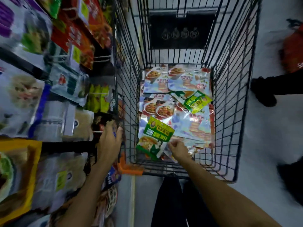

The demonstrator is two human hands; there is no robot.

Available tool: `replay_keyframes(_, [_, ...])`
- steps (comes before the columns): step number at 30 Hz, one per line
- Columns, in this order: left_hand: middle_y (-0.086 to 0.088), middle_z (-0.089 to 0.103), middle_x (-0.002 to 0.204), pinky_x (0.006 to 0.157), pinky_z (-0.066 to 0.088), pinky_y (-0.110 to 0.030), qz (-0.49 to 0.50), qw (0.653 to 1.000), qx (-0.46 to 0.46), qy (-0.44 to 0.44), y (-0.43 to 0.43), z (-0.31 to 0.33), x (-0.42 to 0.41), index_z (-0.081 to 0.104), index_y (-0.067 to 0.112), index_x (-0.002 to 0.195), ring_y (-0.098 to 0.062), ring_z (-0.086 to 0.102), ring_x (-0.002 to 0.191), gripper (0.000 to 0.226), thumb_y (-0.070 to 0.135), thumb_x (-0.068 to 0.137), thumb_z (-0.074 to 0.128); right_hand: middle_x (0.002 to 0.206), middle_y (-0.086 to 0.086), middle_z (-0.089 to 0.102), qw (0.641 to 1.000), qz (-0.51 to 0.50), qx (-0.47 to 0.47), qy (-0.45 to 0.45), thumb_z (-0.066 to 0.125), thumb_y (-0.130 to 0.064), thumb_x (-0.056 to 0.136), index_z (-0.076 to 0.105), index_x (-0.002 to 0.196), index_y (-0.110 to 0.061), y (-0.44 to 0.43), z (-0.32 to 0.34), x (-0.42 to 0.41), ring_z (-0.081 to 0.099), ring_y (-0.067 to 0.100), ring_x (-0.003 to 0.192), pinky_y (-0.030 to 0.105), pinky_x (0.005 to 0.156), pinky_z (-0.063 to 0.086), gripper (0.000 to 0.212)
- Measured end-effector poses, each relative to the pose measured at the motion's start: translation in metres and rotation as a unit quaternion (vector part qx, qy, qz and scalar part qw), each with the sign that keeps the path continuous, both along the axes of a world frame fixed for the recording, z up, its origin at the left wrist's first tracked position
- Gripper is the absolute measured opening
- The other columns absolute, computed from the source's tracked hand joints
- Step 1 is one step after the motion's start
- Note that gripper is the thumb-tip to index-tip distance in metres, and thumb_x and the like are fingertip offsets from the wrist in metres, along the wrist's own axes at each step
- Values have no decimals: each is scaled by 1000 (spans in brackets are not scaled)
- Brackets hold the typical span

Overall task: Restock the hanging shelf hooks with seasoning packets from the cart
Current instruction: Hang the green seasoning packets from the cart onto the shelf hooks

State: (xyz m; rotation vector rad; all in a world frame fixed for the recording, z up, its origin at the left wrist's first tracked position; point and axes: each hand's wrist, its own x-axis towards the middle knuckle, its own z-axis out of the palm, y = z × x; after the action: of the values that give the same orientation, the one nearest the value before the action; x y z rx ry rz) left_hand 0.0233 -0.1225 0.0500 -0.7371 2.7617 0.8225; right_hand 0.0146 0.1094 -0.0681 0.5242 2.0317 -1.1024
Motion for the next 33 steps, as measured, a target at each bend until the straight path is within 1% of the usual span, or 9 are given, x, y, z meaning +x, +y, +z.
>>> replay_keyframes(3, [-28,53,128,98,39,-42,-4,1000,18,-2,-1,-13,1,47,2,131,-42,51,117,38,24,101,41,64,13,63,996,-79,-35,-34,68,-23,89,58,62,-6,-19,-20,2,56,24,63,25,53,42,33])
replay_keyframes(5, [-25,56,121,86,44,-41,-14,999,25,14,1,-17,2,50,1,124,-41,53,110,32,22,101,40,68,13,68,992,-101,-49,-53,72,-19,86,69,77,3,-32,-28,2,55,23,58,20,50,43,24])
replay_keyframes(8, [-8,56,96,69,33,-25,-14,998,33,49,6,-19,5,51,3,118,-27,55,89,26,20,101,42,102,23,69,989,-120,-42,-75,76,-18,82,69,105,6,-48,-37,3,64,27,84,32,68,47,34])
replay_keyframes(12, [-4,55,85,59,31,-16,-16,996,50,78,5,-19,7,51,7,117,-22,54,78,22,18,101,43,103,18,70,990,-129,-32,-41,74,-19,83,70,105,-1,-58,-37,0,67,30,94,30,68,46,28])
replay_keyframes(17, [-11,62,96,69,34,-22,-8,996,37,85,4,-9,5,55,2,118,-26,58,88,23,12,99,47,108,16,68,976,-185,-107,44,60,-15,94,62,112,2,-31,2,-16,64,31,100,40,82,53,25])
replay_keyframes(22, [-23,59,111,88,38,-29,-1,977,-69,203,25,23,-25,57,-7,115,-35,55,104,24,-4,92,52,102,6,67,938,-264,-139,176,57,-16,95,59,105,-9,38,76,-56,65,18,91,19,64,55,13])
replay_keyframes(25, [-19,59,112,85,38,-30,-53,977,-18,205,59,26,-73,57,-2,116,-30,54,103,22,0,95,48,98,-2,66,919,-273,-119,257,57,-22,95,60,100,-18,84,126,-80,64,8,86,11,54,50,7])
replay_keyframes(29, [-16,56,123,90,38,-33,-193,974,80,85,121,-12,-148,55,3,125,-31,52,113,29,6,99,41,92,-11,68,891,-306,-102,319,56,-22,95,62,95,-24,140,174,-100,68,-2,76,11,54,50,6])
replay_keyframes(33, [-14,58,125,89,47,-36,-397,917,13,-20,171,-71,-204,54,16,128,-31,56,112,33,14,98,42,82,-12,74,881,-335,-137,304,54,-17,95,63,97,-20,180,188,-109,70,0,76,14,60,53,10])
